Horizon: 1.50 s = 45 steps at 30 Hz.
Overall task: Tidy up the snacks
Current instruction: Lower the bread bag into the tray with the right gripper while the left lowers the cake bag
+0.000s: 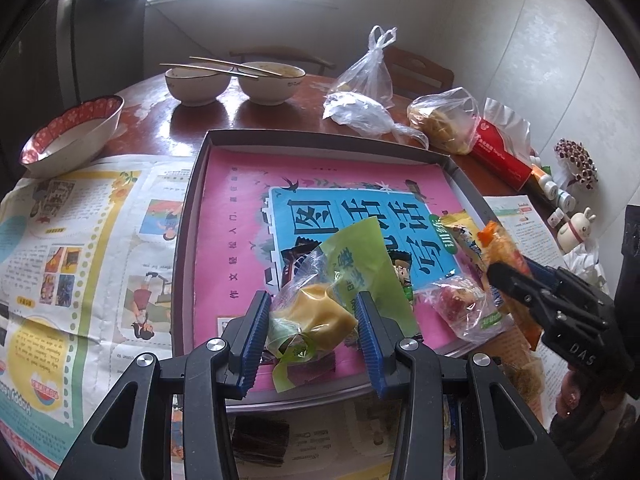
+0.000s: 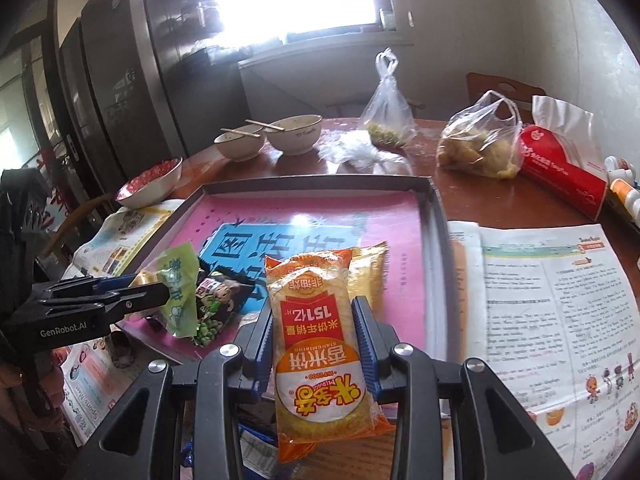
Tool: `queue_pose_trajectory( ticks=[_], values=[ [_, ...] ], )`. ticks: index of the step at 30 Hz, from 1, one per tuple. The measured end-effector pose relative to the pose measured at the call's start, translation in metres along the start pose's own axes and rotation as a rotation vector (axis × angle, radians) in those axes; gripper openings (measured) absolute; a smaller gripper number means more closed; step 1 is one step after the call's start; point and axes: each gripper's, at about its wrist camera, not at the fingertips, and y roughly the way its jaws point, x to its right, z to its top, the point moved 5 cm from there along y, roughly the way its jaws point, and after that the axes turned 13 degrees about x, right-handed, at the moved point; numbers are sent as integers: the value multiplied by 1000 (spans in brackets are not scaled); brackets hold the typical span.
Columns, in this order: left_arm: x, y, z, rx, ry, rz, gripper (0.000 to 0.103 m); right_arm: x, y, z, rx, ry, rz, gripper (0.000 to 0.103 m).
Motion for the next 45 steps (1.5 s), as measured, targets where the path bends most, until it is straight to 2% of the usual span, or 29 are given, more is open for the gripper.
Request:
queue_pose_trajectory(
  ticks=[11, 30, 45],
  values=[
    [-3, -1, 0, 0, -6, 2, 45, -14, 11, -3, -10, -13, 14, 36],
    [-5, -5, 0, 4, -8, 18, 45, 4, 8, -1, 0, -12, -70, 36],
    [-6, -7, 0, 5, -7, 23, 45, 10, 3, -2, -6, 29, -44, 36]
  ],
)
